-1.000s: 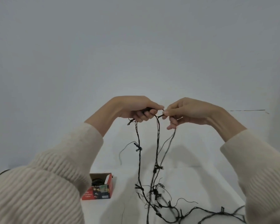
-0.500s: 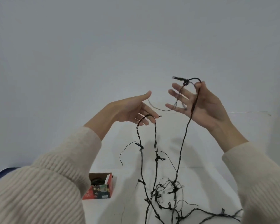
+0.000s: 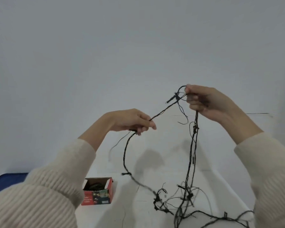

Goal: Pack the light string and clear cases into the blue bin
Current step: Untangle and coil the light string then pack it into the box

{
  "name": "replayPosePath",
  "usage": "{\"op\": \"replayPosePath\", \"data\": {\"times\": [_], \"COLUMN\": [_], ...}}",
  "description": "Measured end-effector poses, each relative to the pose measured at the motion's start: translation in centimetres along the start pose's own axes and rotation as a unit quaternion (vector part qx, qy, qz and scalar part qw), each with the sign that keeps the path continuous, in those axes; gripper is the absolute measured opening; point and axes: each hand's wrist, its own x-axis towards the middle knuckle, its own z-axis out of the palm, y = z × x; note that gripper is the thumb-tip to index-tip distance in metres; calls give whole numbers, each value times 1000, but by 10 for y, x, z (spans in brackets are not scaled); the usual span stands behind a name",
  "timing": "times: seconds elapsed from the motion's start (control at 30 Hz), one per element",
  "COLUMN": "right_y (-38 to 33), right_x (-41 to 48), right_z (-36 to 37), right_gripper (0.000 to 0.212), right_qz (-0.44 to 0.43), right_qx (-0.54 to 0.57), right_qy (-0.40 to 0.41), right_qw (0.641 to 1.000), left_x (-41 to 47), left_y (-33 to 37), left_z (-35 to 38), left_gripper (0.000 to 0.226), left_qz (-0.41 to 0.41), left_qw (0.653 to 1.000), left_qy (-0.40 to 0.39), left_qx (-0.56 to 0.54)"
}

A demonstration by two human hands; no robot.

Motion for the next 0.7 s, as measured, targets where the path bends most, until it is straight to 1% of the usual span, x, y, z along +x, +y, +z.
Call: {"op": "replayPosePath", "data": {"times": [0.07,0.1,0.17,0.2,0.23,0.27,0.3,0.33,0.37,0.4,0.43,0.5,0.57,0.63,0.7], "right_y": [5,6,5,3,2,1,0,-1,-2,-3,-2,5,17,22,18], "right_x": [3,5,7,6,4,1,-4,-10,-14,-17,-19,-18,-13,-9,-3], "right_z": [-4,-6,-18,-25,-32,-37,-38,-35,-28,-19,-8,11,24,30,24], "right_gripper": [19,20,22,24,27,29,29,25,20,16,16,20,20,17,16], "right_qz": [-8,-12,-25,-28,-33,-38,-33,-11,21,53,71,67,54,55,39], "right_qx": [41,74,121,117,81,-3,-143,-304,-424,-480,-482,-405,-307,-241,-196], "right_qy": [20,33,70,89,100,95,62,4,-61,-112,-142,-179,-194,-160,-96], "right_qw": [999,997,990,989,991,995,987,953,904,868,862,894,930,956,975], "left_x": [2,2,-2,-4,-7,-9,-10,-10,-9,-7,-4,2,10,13,10], "left_y": [-11,-18,-31,-38,-44,-47,-47,-43,-34,-23,-9,18,35,36,23], "left_z": [2,2,-1,-5,-9,-13,-16,-19,-20,-18,-14,-3,3,1,-4], "left_gripper": [16,16,16,17,19,21,22,24,24,24,24,22,21,16,13], "left_qz": [-49,-72,-93,-93,-83,-67,-48,-31,-20,-13,-5,23,56,69,57], "left_qw": [995,992,994,995,995,990,983,981,986,993,998,999,997,992,993], "left_qy": [-21,-36,-50,-33,0,40,72,90,91,78,59,37,56,102,104], "left_qx": [84,93,38,-5,-56,-115,-160,-169,-137,-85,-33,15,17,1,23]}}
